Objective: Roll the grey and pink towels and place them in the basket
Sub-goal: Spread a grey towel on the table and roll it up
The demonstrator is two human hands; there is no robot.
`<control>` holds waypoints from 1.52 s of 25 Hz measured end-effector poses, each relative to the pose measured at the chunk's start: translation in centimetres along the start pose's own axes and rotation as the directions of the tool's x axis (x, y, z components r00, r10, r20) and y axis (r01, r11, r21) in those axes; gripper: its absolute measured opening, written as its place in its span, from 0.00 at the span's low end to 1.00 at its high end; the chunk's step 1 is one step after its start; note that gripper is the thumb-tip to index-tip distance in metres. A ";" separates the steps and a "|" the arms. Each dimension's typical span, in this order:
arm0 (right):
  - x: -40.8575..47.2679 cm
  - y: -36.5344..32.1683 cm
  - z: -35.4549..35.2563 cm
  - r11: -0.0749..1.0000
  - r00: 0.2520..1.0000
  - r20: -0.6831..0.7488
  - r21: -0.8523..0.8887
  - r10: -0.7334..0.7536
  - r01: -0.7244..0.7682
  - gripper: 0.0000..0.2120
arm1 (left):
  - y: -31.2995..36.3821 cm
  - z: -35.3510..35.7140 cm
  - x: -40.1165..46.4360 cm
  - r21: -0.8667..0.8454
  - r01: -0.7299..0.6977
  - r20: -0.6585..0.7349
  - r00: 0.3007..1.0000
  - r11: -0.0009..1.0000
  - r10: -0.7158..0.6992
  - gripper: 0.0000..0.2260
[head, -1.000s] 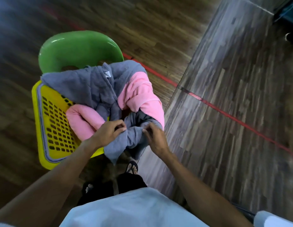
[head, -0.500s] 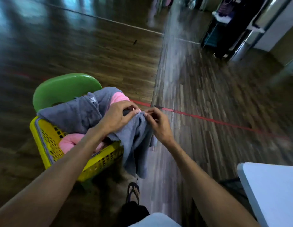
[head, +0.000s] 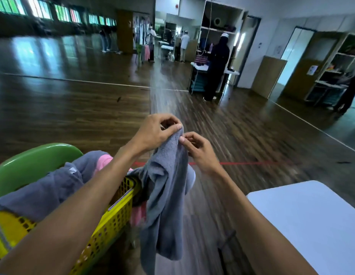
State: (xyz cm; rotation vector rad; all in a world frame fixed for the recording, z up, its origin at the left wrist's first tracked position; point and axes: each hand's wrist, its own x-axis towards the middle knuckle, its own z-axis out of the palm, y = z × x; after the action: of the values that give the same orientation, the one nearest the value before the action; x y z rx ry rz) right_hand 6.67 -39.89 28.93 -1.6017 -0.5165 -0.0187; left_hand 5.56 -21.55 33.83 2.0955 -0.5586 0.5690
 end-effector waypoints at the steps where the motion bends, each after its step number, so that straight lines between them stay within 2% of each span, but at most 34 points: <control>1: -0.1 -0.3 -1.2 1.000 0.999 -0.045 0.010 0.020 -0.019 0.07 | 0.5 0.6 0.8 0.001 -0.009 0.024 1.000 1.000 0.009 0.02; 3: -0.4 -0.8 -4.0 0.995 0.991 -0.093 -0.007 0.097 -0.099 0.06 | 1.1 2.3 2.2 0.003 0.004 0.080 0.997 1.000 -0.004 0.02; 6: -0.7 -1.3 -9.0 0.971 0.975 -0.085 -0.107 0.206 -0.214 0.09 | 1.6 5.9 4.1 -0.009 0.055 0.173 0.984 0.998 -0.052 0.02; 10: -0.1 -1.2 -15.4 0.979 0.980 -0.102 -0.101 0.169 -0.179 0.08 | 1.7 11.9 6.9 -0.083 0.130 0.213 0.971 0.988 -0.110 0.04; 13: 0.1 0.6 -19.2 0.965 0.979 -0.098 -0.177 0.177 -0.192 0.08 | 1.1 15.7 8.7 -0.109 0.196 0.290 0.944 0.974 -0.158 0.04; 15: 1.2 1.8 -21.9 0.959 0.984 -0.133 -0.241 0.119 -0.149 0.07 | 0.5 18.3 9.5 -0.126 0.255 0.344 0.918 0.959 -0.198 0.06; 18: 3.6 3.2 -27.1 0.930 0.967 -0.254 -0.348 0.024 -0.115 0.07 | -1.4 21.4 10.0 -0.155 0.344 0.328 0.902 0.926 -0.280 0.11; 22: 4.8 7.7 -34.2 0.868 0.898 -0.439 -0.446 0.000 -0.218 0.07 | -4.1 22.0 10.8 -0.101 0.393 0.225 0.904 0.914 -0.364 0.11; 24: 5.1 10.0 -34.7 0.859 0.925 -0.374 -0.448 0.073 -0.249 0.06 | -4.1 22.8 12.4 -0.119 0.342 0.184 0.930 0.932 -0.317 0.10; 26: 5.6 11.3 -31.9 0.903 0.970 -0.125 -0.355 0.211 -0.242 0.07 | -3.6 23.9 14.2 -0.142 0.279 0.191 0.949 0.950 -0.250 0.09; 28: 6.6 11.9 -28.7 0.929 0.949 0.083 -0.247 0.305 -0.277 0.11 | -3.5 25.0 15.8 -0.125 0.236 0.236 0.950 0.964 -0.203 0.08; 30: 8.2 12.6 -27.3 0.950 0.942 0.152 -0.133 0.300 -0.281 0.09 | -4.2 25.6 16.8 -0.103 0.227 0.257 0.947 0.969 -0.194 0.08; 33: 11.2 14.0 -28.0 0.979 0.977 0.073 -0.055 0.201 -0.198 0.04 | -7.1 25.2 18.3 -0.108 0.255 0.253 0.942 0.961 -0.221 0.07; 35: 13.5 14.4 -29.1 0.981 0.990 -0.012 -0.133 0.138 -0.139 0.05 | -9.4 25.2 19.0 -0.087 0.306 0.312 0.912 0.948 -0.266 0.08; 38: 16.1 15.1 -31.4 0.952 0.986 -0.142 -0.278 0.092 -0.129 0.05 | -12.7 25.9 19.9 -0.120 0.364 0.398 0.870 0.924 -0.291 0.09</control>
State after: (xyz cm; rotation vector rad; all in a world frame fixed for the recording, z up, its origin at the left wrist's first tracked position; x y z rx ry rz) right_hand 35.36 -64.72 23.31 -1.8971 -0.3339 -0.1153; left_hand 33.64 -40.06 24.00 2.0589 -0.4292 -0.0851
